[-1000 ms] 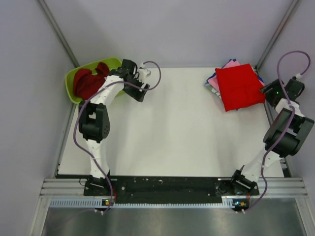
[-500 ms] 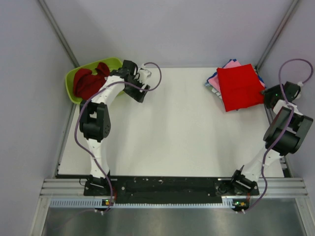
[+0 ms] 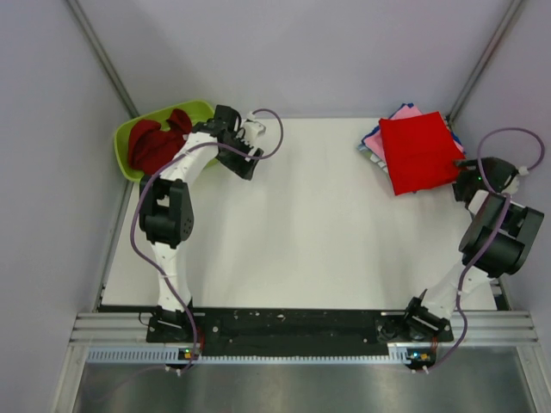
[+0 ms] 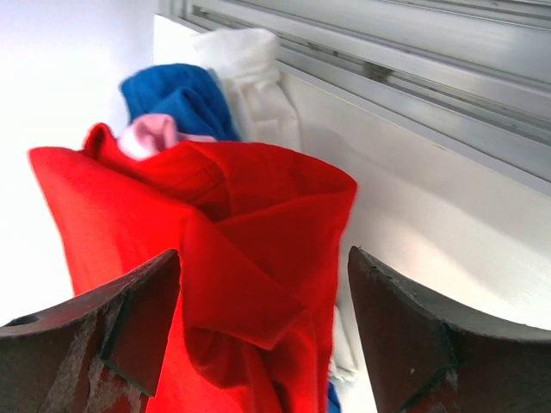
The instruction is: Fold and stack the t-shirts
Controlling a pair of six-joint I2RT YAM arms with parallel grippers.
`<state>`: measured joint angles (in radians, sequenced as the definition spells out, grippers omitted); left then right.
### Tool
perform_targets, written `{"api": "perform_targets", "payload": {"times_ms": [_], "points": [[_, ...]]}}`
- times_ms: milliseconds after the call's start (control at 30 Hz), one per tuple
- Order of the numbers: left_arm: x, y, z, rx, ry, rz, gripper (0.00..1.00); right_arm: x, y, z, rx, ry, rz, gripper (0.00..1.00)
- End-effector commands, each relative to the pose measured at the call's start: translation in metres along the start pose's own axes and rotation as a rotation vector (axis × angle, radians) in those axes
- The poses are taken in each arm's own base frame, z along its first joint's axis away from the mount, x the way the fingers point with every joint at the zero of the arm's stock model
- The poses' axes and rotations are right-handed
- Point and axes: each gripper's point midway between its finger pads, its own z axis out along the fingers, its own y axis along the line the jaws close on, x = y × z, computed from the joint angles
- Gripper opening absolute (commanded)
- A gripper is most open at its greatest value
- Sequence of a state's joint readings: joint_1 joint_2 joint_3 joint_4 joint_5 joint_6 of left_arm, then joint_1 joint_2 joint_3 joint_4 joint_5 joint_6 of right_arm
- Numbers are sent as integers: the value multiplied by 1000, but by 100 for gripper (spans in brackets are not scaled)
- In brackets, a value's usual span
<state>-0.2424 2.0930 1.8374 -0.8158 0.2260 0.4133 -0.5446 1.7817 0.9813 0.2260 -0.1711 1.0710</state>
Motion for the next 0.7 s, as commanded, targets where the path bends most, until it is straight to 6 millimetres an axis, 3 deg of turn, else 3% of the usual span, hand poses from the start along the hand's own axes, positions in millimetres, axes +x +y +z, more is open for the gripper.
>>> {"api": "perform_targets", "payload": {"times_ms": [0,67,233,300,533,567,600,667], "points": [[-5,-2,2,23,-25,-12,84,-20,36,11,-146,-61,105,75],[-4,-1,1,17,-24,-10,84,-16,38,19,-157,-32,116,69],[-8,1,-3,9,-30,-7,83,-19,37,22,-167,-40,118,30],[-9,0,-5,7,-34,-6,83,-23,40,19,-155,-53,91,23],[-10,-1,-2,22,-31,-12,84,-33,59,7,-140,-73,-35,19],[-11,-1,-2,26,-31,-14,84,-35,58,5,-122,-77,-57,22],[-11,-1,-2,26,-33,-14,84,-35,58,4,-112,-77,-78,33],[-11,-1,-2,28,-33,-14,84,-35,58,1,-104,-77,-87,37]]}}
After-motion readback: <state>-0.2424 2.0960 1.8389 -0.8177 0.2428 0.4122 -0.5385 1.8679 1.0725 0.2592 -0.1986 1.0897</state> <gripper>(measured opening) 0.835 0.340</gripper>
